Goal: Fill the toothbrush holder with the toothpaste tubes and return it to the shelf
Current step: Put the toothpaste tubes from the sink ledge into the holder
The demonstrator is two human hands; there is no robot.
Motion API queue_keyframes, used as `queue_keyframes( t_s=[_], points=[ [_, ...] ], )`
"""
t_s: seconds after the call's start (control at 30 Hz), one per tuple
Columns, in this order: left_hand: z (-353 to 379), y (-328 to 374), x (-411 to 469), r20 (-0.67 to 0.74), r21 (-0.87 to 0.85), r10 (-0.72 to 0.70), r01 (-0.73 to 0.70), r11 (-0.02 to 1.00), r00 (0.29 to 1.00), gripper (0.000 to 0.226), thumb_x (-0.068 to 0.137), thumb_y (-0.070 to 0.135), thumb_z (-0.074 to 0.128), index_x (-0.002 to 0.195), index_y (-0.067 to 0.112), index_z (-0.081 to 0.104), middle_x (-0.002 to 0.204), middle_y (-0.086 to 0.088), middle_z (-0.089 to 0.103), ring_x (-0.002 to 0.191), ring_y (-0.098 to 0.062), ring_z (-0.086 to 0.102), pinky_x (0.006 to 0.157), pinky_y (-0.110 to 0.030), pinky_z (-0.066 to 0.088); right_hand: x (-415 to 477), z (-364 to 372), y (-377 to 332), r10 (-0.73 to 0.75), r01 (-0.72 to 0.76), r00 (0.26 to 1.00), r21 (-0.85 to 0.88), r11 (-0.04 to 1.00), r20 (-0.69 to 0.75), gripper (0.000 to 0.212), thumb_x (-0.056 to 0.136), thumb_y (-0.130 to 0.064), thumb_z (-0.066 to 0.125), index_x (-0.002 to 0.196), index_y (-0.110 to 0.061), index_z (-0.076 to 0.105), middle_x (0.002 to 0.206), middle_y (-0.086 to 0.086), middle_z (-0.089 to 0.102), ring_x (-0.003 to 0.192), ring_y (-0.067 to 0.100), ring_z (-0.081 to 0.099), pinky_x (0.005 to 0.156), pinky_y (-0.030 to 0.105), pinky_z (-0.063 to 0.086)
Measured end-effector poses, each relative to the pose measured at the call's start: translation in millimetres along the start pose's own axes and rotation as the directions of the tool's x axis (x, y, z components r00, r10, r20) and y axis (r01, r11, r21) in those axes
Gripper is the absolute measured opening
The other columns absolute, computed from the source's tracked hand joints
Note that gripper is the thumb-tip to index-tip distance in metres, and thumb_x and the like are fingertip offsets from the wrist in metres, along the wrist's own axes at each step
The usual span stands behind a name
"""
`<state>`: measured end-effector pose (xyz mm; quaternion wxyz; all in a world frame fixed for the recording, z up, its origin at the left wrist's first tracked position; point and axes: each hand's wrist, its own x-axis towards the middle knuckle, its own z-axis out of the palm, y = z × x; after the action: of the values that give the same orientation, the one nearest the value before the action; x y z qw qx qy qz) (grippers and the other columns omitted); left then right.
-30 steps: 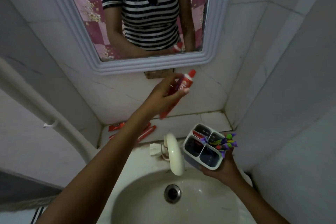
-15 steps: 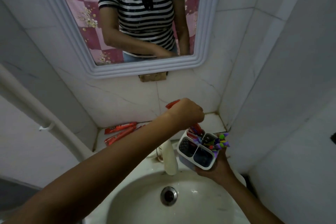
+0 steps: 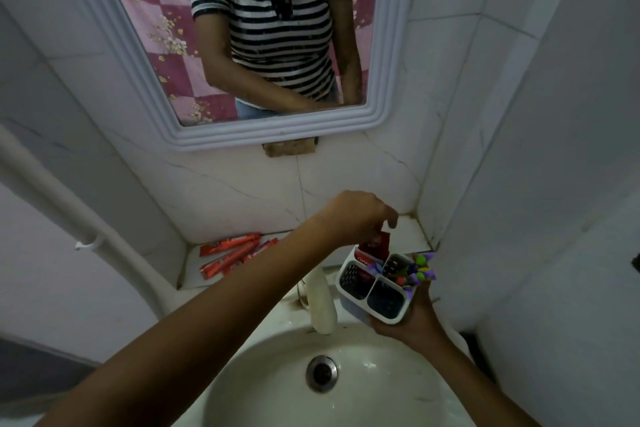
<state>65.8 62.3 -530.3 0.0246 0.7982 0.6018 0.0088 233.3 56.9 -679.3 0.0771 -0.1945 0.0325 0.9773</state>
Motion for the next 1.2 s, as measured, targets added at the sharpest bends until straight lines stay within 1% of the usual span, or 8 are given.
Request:
queue_keyframes(
  t_s=[0.37,0.5,0.67,0.77,0.87,0.93,1.0,1.2],
  points=[
    [24.9,-37.2,-39.6,-0.177,-0.284,-0.269,0.212,0.935,0.947,0.022,0.086,0.04,0.064,0.105,0.031,0.069,0.104,0.011,0.071,0.089,-0.006,0.063,0.066,-0.024,0.046,-0.3,-3.0,0.9,-0.098,0.095,0.995,-0.087,0.992,-0.031,0.114,0.055,-0.05,0.088,0.149,-0.011,0.037,0.159,0.021,0.033,0.145,0.044,0.031,0.127,0.048,0.018],
    [76.9,-81.2,-108.8,-0.195,-0.3,-0.651,0.587,0.752,0.733,0.022,0.084,0.039,0.063,0.099,0.025,0.07,0.1,0.002,0.072,0.089,-0.017,0.064,0.071,-0.026,0.046,1.4,-6.5,0.3,-0.189,0.169,0.978,-0.196,0.966,-0.091,0.086,0.042,-0.041,0.091,0.112,0.004,0.071,0.119,0.033,0.069,0.104,0.054,0.067,0.078,0.062,0.06],
    [132.3,-108.8,-170.1,0.056,-0.27,-0.693,0.679,0.683,0.719,0.039,0.087,0.06,0.048,0.113,0.036,0.063,0.116,0.021,0.066,0.11,-0.002,0.062,0.096,-0.018,0.047,3.6,-10.2,0.5,-0.192,0.173,0.974,-0.162,0.972,-0.116,0.093,0.06,-0.054,0.08,0.136,-0.006,0.055,0.136,0.029,0.059,0.12,0.053,0.058,0.091,0.063,0.055],
    [148.9,-110.1,-179.2,-0.079,-0.234,-0.808,0.777,0.585,0.584,0.052,0.09,0.058,0.042,0.135,0.032,0.047,0.13,0.009,0.062,0.112,-0.015,0.063,0.089,-0.033,0.054,-2.5,10.1,6.8,-0.183,0.208,0.975,-0.222,0.953,0.126,0.088,0.081,-0.062,0.057,0.14,0.003,0.049,0.148,0.032,0.045,0.139,0.048,0.041,0.115,0.055,0.036],
    [155.9,-107.1,-176.1,-0.074,-0.128,-0.782,0.772,0.623,0.619,0.052,0.086,0.042,0.054,0.135,0.025,0.047,0.121,-0.007,0.067,0.102,-0.024,0.067,0.081,-0.035,0.057,-7.7,27.2,9.3,-0.147,0.176,0.979,-0.218,0.96,0.144,0.103,0.082,-0.069,0.001,0.144,0.003,0.041,0.153,0.029,0.038,0.144,0.038,0.036,0.122,0.044,0.027],
    [156.1,-104.7,-171.0,-0.079,-0.019,-0.766,0.767,0.641,0.638,0.056,0.076,0.028,0.07,0.129,0.016,0.054,0.108,-0.013,0.071,0.091,-0.03,0.069,0.072,-0.035,0.055,-5.4,21.1,13.0,-0.177,0.189,0.982,-0.287,0.939,0.069,0.095,0.089,-0.068,0.021,0.104,0.01,0.073,0.111,0.038,0.07,0.101,0.053,0.069,0.083,0.058,0.06],
    [155.6,-102.0,-165.2,-0.073,0.078,-0.724,0.728,0.682,0.686,0.054,0.064,0.019,0.08,0.115,0.011,0.064,0.087,-0.014,0.074,0.071,-0.031,0.07,0.059,-0.035,0.056,-4.7,17.9,10.0,-0.223,0.216,0.975,-0.163,0.963,-0.025,0.084,0.09,-0.063,0.035,0.075,0.005,0.08,0.083,0.03,0.077,0.07,0.047,0.075,0.052,0.053,0.063],
    [158.1,-99.7,-156.1,-0.167,0.147,-0.697,0.717,0.681,0.697,0.023,0.063,0.006,0.078,0.084,0.014,0.07,0.067,-0.007,0.07,0.054,-0.026,0.065,0.052,-0.032,0.054,-16.6,21.6,10.0,-0.104,0.104,0.995,-0.03,0.994,0.001,0.081,0.08,-0.057,0.046,0.092,0.018,0.073,0.098,0.044,0.069,0.089,0.062,0.067,0.073,0.068,0.058]
  ],
)
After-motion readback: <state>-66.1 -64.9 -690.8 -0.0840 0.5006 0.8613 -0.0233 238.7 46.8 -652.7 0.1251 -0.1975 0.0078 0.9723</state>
